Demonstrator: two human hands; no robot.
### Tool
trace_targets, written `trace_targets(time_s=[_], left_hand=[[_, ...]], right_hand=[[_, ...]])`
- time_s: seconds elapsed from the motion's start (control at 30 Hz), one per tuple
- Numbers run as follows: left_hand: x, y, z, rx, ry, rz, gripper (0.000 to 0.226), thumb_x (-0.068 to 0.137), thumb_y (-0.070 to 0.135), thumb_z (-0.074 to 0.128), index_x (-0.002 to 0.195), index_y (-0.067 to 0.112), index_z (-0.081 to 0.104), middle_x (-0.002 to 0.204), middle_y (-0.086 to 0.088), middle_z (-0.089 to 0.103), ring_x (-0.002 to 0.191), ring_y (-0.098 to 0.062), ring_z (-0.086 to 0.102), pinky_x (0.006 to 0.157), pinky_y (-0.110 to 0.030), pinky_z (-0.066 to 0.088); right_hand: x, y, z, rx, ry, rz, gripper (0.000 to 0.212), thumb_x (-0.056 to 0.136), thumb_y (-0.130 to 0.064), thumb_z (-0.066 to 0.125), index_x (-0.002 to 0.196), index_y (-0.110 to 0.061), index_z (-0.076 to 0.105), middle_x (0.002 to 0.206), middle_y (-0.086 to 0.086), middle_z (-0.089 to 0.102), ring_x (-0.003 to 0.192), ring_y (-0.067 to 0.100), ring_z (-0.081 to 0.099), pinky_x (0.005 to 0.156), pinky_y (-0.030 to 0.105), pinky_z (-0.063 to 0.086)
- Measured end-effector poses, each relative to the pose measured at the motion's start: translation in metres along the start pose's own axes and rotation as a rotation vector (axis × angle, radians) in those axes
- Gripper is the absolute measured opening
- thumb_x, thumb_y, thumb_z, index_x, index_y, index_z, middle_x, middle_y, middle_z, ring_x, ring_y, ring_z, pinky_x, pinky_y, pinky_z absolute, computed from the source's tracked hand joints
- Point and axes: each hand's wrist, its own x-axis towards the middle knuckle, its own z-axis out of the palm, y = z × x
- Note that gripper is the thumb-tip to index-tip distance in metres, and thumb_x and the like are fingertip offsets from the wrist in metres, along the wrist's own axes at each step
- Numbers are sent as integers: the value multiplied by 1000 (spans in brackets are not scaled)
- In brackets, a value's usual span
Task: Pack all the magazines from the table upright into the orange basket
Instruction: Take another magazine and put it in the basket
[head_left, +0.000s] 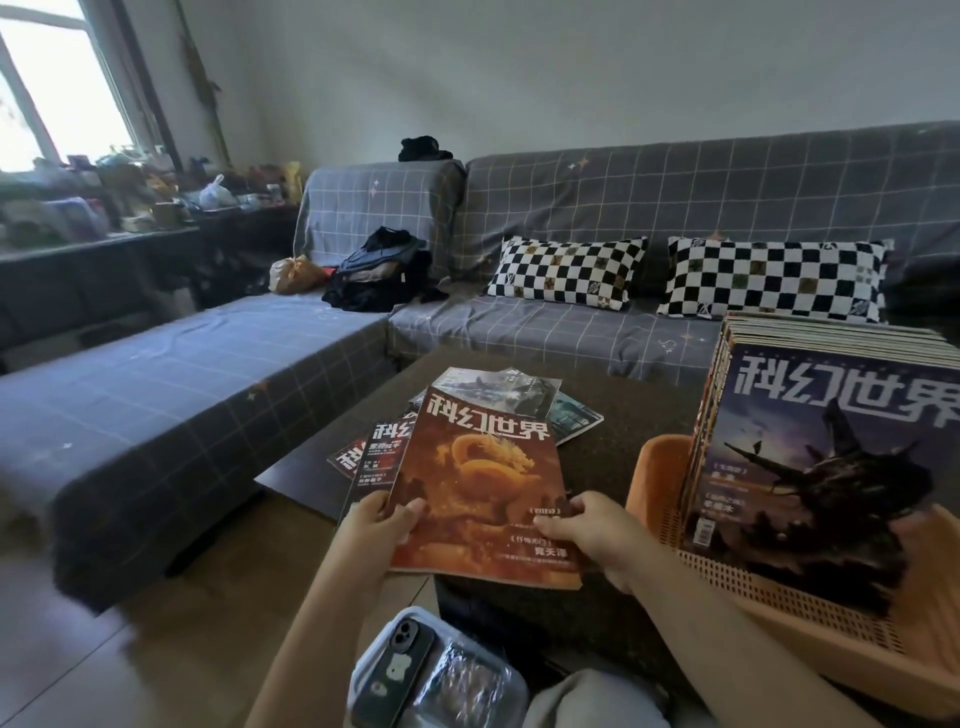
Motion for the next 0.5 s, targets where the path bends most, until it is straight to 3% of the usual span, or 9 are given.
trace_targets(time_s=[0.07, 0.13, 0.2, 0.33, 0.5], left_hand=[[-12, 7, 1, -47, -17, 36, 11, 90, 20, 67, 97, 12, 62, 95, -17, 73, 82, -31, 72, 81, -47, 58], [-20, 13, 6, -50, -34, 85, 14, 90, 22, 67, 99, 13, 62, 91, -14, 74, 75, -26, 72, 72, -39, 60], [-26, 21, 14, -56, -55, 129, 16, 91, 25, 65, 101, 13, 62, 94, -15, 73, 78, -27, 72, 68, -36, 60], [-36, 38, 40, -151, -137, 175, 14, 90, 25, 65, 102, 17, 61, 87, -7, 74, 66, -18, 73, 49, -24, 55], [-45, 49, 83, -238, -266, 211, 15, 91, 24, 64, 104, 18, 62, 80, 0, 76, 67, -17, 73, 48, -25, 55]], right_hand=[[-14, 0, -6, 111, -5, -37, 49, 79, -21, 73, 117, -11, 44, 99, 7, 65, 83, 17, 67, 61, 29, 53], [-25, 1, -15, 204, 5, -88, 52, 79, -18, 73, 121, -11, 43, 102, 9, 67, 86, 21, 68, 69, 36, 57], [-36, 3, -27, 290, 29, -161, 49, 80, -16, 72, 120, -11, 44, 103, 10, 68, 88, 23, 69, 77, 42, 57], [-59, 8, -55, 382, 99, -277, 45, 78, -16, 73, 114, -13, 48, 101, 10, 69, 86, 23, 70, 71, 40, 58], [-84, 20, -95, 378, 245, -372, 37, 76, -23, 76, 105, -21, 53, 99, 9, 71, 86, 28, 70, 79, 51, 56]])
